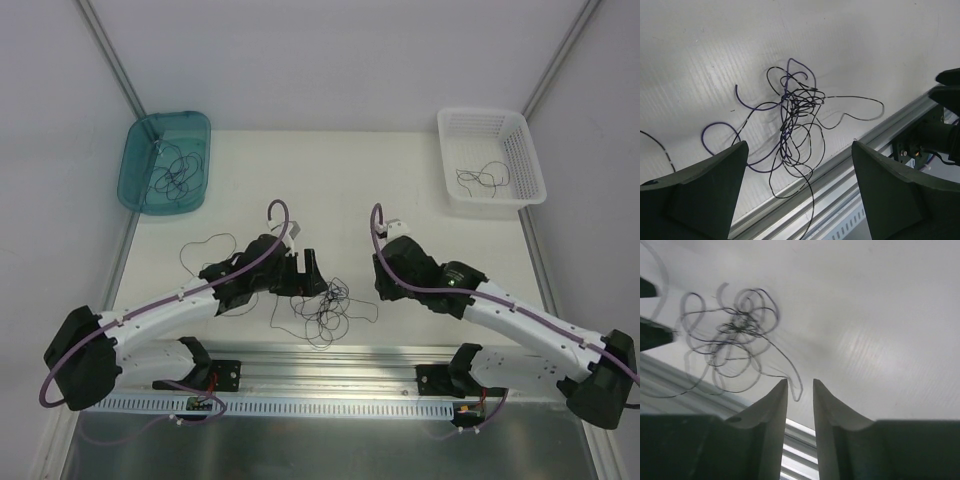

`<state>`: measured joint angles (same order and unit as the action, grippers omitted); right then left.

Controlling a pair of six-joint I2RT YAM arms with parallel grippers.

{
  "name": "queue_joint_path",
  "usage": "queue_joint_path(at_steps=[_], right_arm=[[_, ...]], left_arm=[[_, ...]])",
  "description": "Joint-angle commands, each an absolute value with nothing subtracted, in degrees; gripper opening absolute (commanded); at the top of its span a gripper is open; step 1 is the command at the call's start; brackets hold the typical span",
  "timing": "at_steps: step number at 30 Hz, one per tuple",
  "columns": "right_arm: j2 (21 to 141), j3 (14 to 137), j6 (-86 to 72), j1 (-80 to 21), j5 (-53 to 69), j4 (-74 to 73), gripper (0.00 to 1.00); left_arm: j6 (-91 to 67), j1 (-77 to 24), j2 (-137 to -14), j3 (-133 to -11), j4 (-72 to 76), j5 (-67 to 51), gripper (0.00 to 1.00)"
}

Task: Untangle the cables
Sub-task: Untie the cable.

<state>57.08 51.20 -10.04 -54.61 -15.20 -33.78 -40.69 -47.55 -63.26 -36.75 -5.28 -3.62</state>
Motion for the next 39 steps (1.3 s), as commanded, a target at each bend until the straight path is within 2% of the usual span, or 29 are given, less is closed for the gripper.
queue_joint_path(at_steps=[1, 2, 3, 9, 13, 22, 28, 31, 32, 34, 35, 39], right_arm=[[60.11, 46.42, -16.86, -53.0, -20.03, -36.21, 0.32], [60.29, 45.28, -19.4, -52.91, -20.82, -37.17, 0.39], [59.77, 44.83, -20.03, -53.0, -22.14, -37.35, 0.41], [55.38, 43.24, -17.14, -53.26, -16.53, -31.12, 0.43], [55.28, 42.98, -13.98, -53.44, -11.08, -25.86, 0.57], [61.69, 38.41, -12.3, -51.6, -1.33, -11.36, 0.57], [66.88, 36.39, -12.66, -48.78, 5.97, -4.68, 0.54], [69.68, 36.04, -12.48, -48.87, 8.17, -2.21, 0.54], [70.65, 36.04, -12.22, -48.78, 9.3, -1.5, 0.54], [72.76, 36.04, -11.95, -48.69, 10.28, -0.18, 0.54], [73.3, 36.12, -11.87, -48.69, 10.81, -0.26, 0.54], [76.11, 36.73, -11.86, -48.17, 11.6, 2.2, 0.51]], left_arm=[[-41.4, -47.64, -65.21, -37.09, -3.87, -2.46, 0.85], [-41.14, -47.72, -65.65, -37.44, -3.95, -2.72, 0.84], [-40.52, -47.81, -66.7, -37.79, -3.96, -3.25, 0.84], [-34.3, -48.16, -73.03, -42.09, -3.96, -7.02, 0.8], [-28.57, -48.95, -78.83, -47.01, -3.95, -13.34, 0.74], [-23.12, -50.89, -88.24, -50.27, -3.96, -15.03, 0.54], [-23.47, -51.15, -89.56, -48.87, -3.78, -13.89, 0.48], [-23.47, -51.15, -90.79, -48.69, -3.69, -13.01, 0.33], [-23.38, -51.15, -91.14, -48.6, -3.52, -12.83, 0.2], [-23.03, -51.15, -91.4, -48.52, -3.25, -12.74, 0.09], [-22.94, -51.15, -91.32, -48.43, -3.25, -12.74, 0.0], [-22.94, -51.15, -90.44, -47.81, -3.08, -12.04, 0.0]])
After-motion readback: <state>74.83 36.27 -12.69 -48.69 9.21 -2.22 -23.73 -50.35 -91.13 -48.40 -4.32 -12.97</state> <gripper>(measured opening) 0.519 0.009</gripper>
